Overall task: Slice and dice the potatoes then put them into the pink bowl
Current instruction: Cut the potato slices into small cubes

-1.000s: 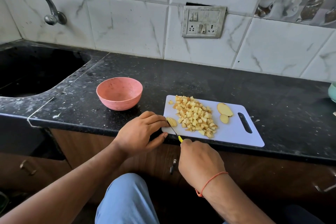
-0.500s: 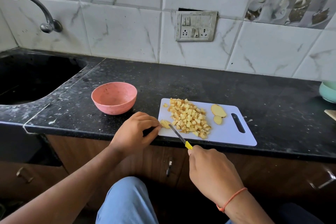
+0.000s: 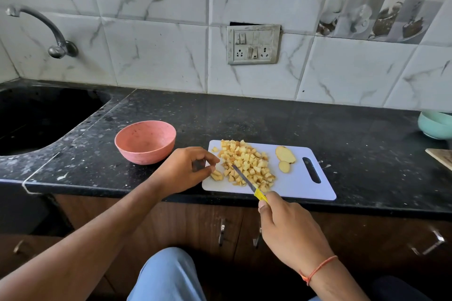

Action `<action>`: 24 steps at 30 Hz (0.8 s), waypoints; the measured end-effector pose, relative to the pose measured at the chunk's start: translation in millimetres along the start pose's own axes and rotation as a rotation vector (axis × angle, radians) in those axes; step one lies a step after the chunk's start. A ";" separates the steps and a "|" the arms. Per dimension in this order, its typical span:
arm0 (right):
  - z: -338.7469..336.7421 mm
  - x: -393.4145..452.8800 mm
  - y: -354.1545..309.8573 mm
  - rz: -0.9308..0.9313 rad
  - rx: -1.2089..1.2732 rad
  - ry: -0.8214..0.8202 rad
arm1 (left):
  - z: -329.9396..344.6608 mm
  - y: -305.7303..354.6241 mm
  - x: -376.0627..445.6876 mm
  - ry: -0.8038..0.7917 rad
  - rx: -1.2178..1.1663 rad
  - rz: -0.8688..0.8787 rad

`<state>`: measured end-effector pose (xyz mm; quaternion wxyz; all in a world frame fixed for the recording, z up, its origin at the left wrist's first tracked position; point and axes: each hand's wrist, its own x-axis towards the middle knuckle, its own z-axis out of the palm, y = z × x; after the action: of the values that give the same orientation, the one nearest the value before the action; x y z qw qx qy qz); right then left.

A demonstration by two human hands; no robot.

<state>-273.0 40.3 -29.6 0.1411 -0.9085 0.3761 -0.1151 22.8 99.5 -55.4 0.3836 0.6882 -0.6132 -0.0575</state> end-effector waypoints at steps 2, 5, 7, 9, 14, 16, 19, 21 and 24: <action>0.2 0.3 1.2 -0.001 0.011 0.002 | -5.8 0.2 7.1 -0.122 0.080 0.027; 1.1 0.1 1.0 0.000 0.022 0.008 | -14.4 5.9 17.3 -0.361 0.210 0.023; 1.4 -0.3 0.1 0.003 0.026 0.009 | -15.8 8.5 23.2 -0.440 0.245 0.004; 2.3 0.0 -1.1 -0.001 0.035 0.011 | -16.8 11.4 26.0 -0.448 0.265 -0.012; 6.3 4.1 -5.0 -0.005 0.050 0.001 | -14.5 15.3 24.0 -0.419 0.260 -0.079; 8.2 6.1 -6.9 -0.005 0.044 0.001 | -11.3 13.9 20.9 -0.373 0.219 -0.125; 10.4 10.3 -9.8 0.005 0.035 -0.001 | -6.4 7.2 13.8 -0.252 0.114 -0.190; 12.1 13.5 -11.0 0.015 0.028 0.004 | -2.8 4.5 7.7 -0.188 0.063 -0.216; 15.6 16.0 -12.7 0.014 0.013 0.020 | 3.9 4.0 -0.1 -0.099 0.014 -0.214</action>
<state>-248.8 40.1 -38.2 0.1439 -0.9038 0.3829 -0.1257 17.4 98.0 -55.8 0.3399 0.7486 -0.5547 -0.1277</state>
